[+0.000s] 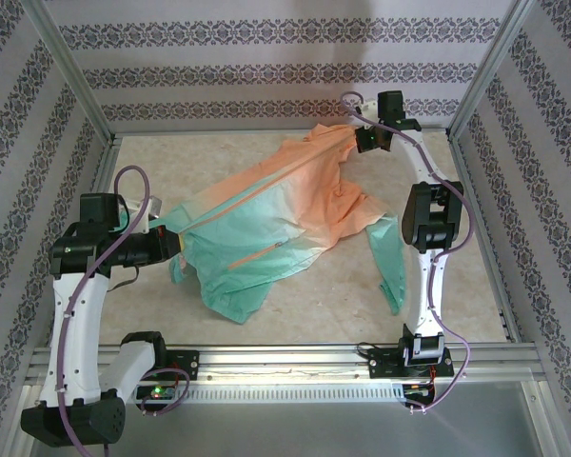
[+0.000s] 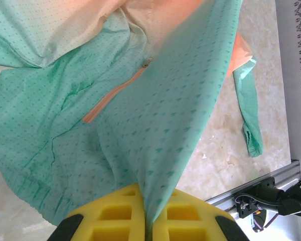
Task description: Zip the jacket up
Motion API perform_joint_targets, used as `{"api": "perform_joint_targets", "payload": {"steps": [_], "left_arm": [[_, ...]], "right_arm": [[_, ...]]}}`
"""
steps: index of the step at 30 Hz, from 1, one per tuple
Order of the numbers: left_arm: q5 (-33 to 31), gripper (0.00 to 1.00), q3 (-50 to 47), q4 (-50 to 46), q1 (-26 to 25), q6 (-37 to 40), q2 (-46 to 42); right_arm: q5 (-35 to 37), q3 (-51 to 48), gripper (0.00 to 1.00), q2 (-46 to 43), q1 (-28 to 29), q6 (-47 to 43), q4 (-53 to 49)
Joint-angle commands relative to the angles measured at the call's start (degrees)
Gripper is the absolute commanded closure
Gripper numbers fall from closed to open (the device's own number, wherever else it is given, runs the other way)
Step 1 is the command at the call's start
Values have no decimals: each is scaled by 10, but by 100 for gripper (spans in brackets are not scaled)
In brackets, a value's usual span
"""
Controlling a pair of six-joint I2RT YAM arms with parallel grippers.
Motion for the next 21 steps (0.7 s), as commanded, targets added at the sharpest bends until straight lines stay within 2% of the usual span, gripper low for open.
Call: {"api": "perform_joint_targets", "payload": {"steps": [1, 5, 14, 15, 16, 19, 21], "left_arm": [[-15, 100, -9, -15, -4, 17, -6], [-21, 100, -15, -10, -4, 15, 22], [-67, 100, -19, -10, -3, -14, 72], [-72, 100, -20, -13, -3, -16, 75], [-78, 97, -21, -15, -3, -17, 77], [-88, 64, -25, -19, -3, -24, 75], [-98, 54, -23, -21, -3, -27, 71]], "right_arm": [[50, 27, 100, 7, -18, 12, -18], [66, 39, 100, 16, -19, 18, -34], [54, 30, 100, -3, -19, 28, -29], [54, 29, 95, -5, -19, 28, -29], [52, 27, 90, -8, -19, 28, -29], [51, 19, 71, -19, -16, 28, -27], [54, 11, 63, -29, -12, 26, -25]]}}
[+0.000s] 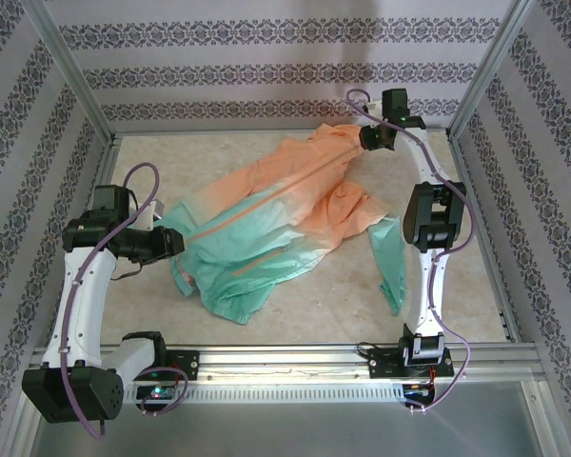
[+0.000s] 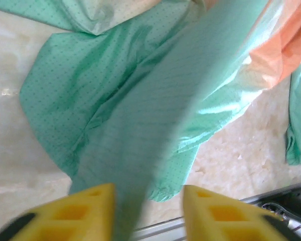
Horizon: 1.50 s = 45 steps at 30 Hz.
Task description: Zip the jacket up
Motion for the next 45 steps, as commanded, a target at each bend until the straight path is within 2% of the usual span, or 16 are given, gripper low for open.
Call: {"api": "perform_joint_targets", "payload": {"steps": [1, 6, 10, 19, 25, 29, 34, 35, 37, 39, 42, 45], "left_arm": [[-33, 52, 1, -18, -3, -11, -10], [-87, 48, 30, -16, -4, -5, -20], [-106, 47, 54, 25, -3, 6, -29], [-120, 39, 30, 235, -3, 12, -80], [-125, 30, -74, 415, -3, 10, -134], [-138, 19, -185, 580, -3, 7, -180], [-157, 11, -324, 773, -3, 10, -217], [-167, 0, -350, 809, -3, 15, -218], [-184, 0, -397, 875, -3, 21, -218], [-197, 0, -449, 955, -3, 26, -211], [-261, 0, -515, 1059, -4, -17, -194], [-303, 0, -555, 1103, -5, -2, -154]], "right_arm": [[18, -15, 60, -37, -2, 3, 10], [20, -53, 54, -74, 5, 6, 20], [17, -110, 51, -124, 7, 17, 41], [4, -319, 49, -292, 15, 33, 138], [-19, -545, 44, -446, 24, 78, 281], [-16, -675, 41, -533, 31, 88, 363], [9, -814, 31, -636, 29, 136, 474], [21, -842, 27, -654, 29, 146, 500], [62, -886, 3, -680, 28, 168, 534], [114, -919, 2, -695, 26, 190, 552], [149, -961, 2, -697, 25, 178, 595], [161, -1024, 2, -679, 25, 147, 711]]}}
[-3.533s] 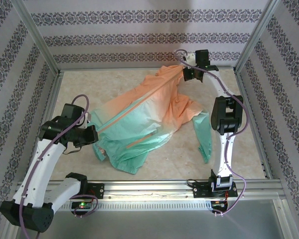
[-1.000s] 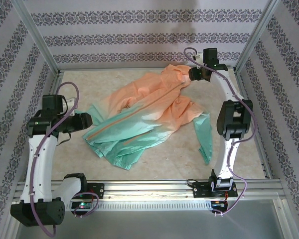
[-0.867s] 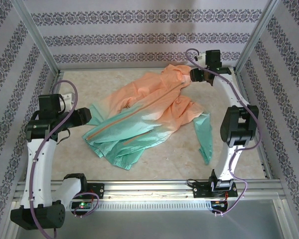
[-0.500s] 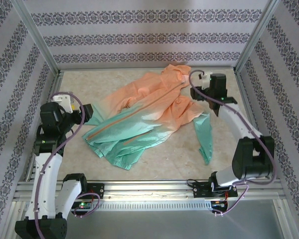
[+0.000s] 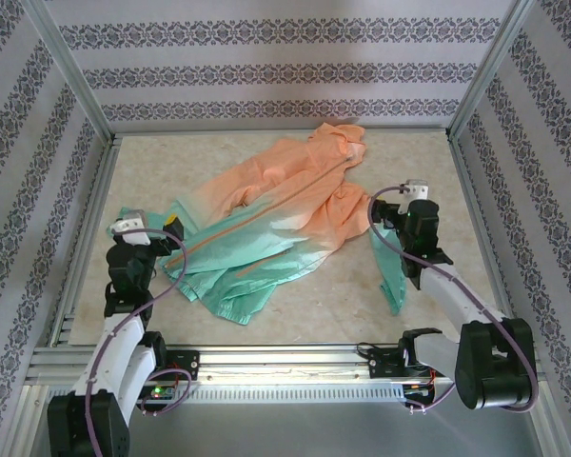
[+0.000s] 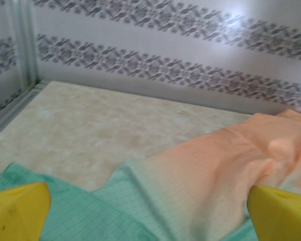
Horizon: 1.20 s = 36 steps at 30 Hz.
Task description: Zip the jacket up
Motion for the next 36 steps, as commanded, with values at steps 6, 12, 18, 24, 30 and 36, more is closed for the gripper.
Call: {"api": "perform_joint_targets", "payload": {"steps": [6, 12, 18, 24, 30, 36], "left_arm": [[-50, 0, -50, 296, -5, 16, 202], [-24, 0, -28, 439, -7, 33, 390], [-13, 0, 2, 470, -8, 35, 485], [-16, 0, 38, 400, -13, 40, 489], [-27, 0, 104, 277, -40, 70, 486], [-41, 0, 110, 262, -48, 76, 486]], "right_arm": [[28, -87, 2, 99, -5, -53, 254], [9, -108, 2, 171, -8, -55, 352], [-3, -104, 2, 235, -10, -56, 410], [1, -70, 2, 236, -13, -48, 333], [-16, -53, 2, 234, -26, -39, 324], [-16, -54, 2, 234, -26, -40, 326]]}}
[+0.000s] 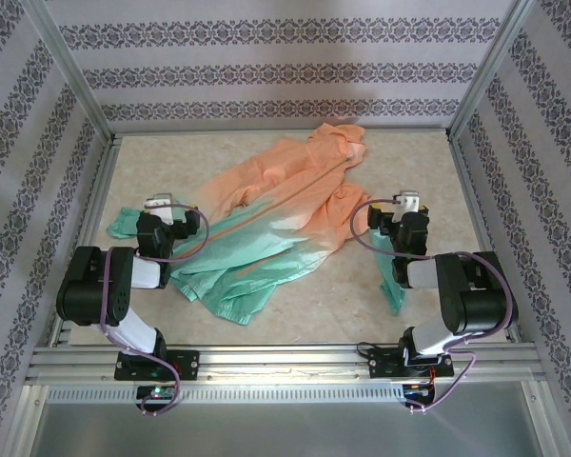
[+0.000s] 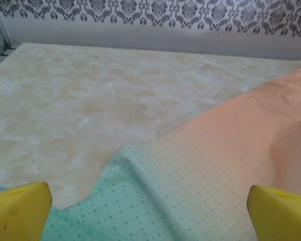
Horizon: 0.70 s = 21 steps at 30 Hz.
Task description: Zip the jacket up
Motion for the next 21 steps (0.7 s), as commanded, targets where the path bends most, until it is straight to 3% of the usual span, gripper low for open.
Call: {"api": "perform_joint_targets", "payload": {"steps": [1, 21], "left_arm": [[-10, 0, 3, -32, -3, 16, -9], [8, 0, 5, -35, -3, 22, -9]], "right_arm": [[-8, 7, 2, 2, -3, 7, 3], [-9, 7, 2, 2, -3, 7, 2]]}}
